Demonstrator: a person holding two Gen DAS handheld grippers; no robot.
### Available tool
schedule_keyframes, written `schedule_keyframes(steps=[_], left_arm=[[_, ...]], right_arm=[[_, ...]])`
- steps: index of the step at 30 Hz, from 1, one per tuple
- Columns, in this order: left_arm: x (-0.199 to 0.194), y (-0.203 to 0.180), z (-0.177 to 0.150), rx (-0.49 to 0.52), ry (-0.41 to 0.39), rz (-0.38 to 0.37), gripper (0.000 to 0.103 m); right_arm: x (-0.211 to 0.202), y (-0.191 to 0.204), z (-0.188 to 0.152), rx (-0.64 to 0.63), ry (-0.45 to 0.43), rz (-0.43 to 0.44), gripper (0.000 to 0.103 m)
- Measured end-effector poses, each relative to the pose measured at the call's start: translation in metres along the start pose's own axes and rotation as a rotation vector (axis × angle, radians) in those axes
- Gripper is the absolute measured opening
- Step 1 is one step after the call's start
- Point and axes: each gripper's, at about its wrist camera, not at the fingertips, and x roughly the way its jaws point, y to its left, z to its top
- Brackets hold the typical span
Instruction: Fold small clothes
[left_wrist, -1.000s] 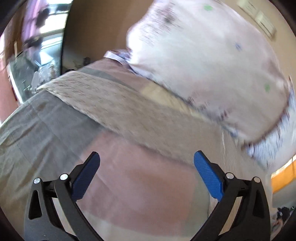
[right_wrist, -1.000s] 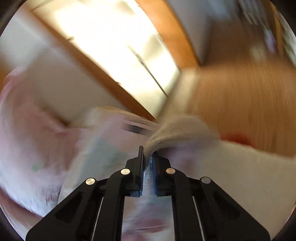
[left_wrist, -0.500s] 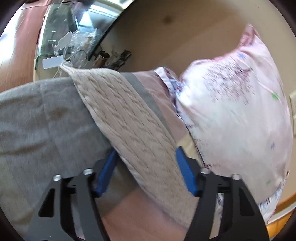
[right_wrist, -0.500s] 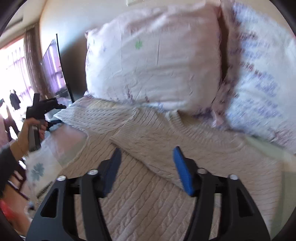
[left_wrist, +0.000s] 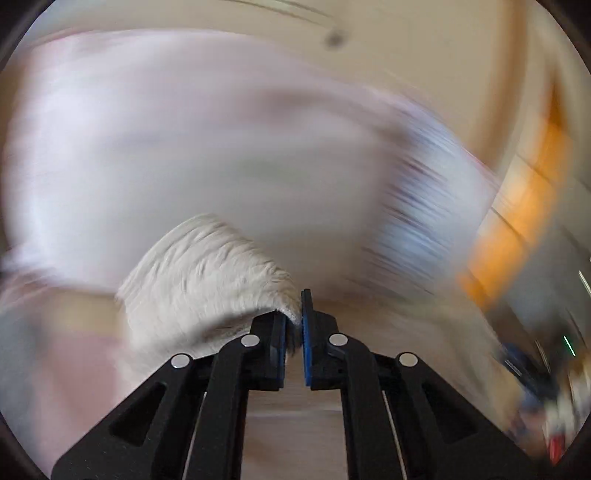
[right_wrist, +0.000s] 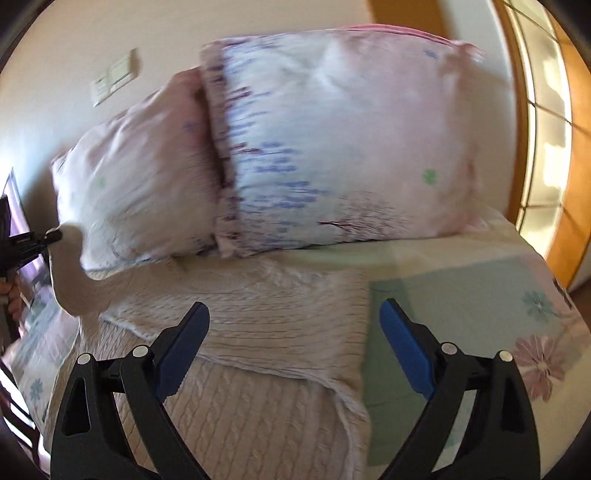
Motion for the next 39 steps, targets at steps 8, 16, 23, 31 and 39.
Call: schedule_keyframes(steps=[8, 16, 23, 31, 39], left_arm=[[0.037, -0.059, -0.085, 0.100, 0.270, -0.120, 0.045], [-0.073, 0.049, -0.169, -0.258, 0.277, 0.118, 0.053], [-0.107, 0.026, -0.231, -0.409, 0.276, -0.045, 0.035], [-0.081, 0.007, -0.209, -0.379, 0.269, -0.182, 0.007], [0.006, 0.056, -0.031, -0.268, 0.007, -0.024, 0.008]], right_arm=[[-0.032, -0.046, -0.040, 0.149, 0.136, 0.040, 0.095], [-0.063, -0.072, -0.132, 0.423, 0.375, 0.253, 0.072], [-0.078, -0.044, -0.179, 0.522, 0.479, 0.510, 0.032], [-0.064, -0.032, -0.127, 0.566, 0.292, 0.714, 0.009], [0.037, -0.039, 0.023, 0.570, 0.009, 0.668, 0.009]])
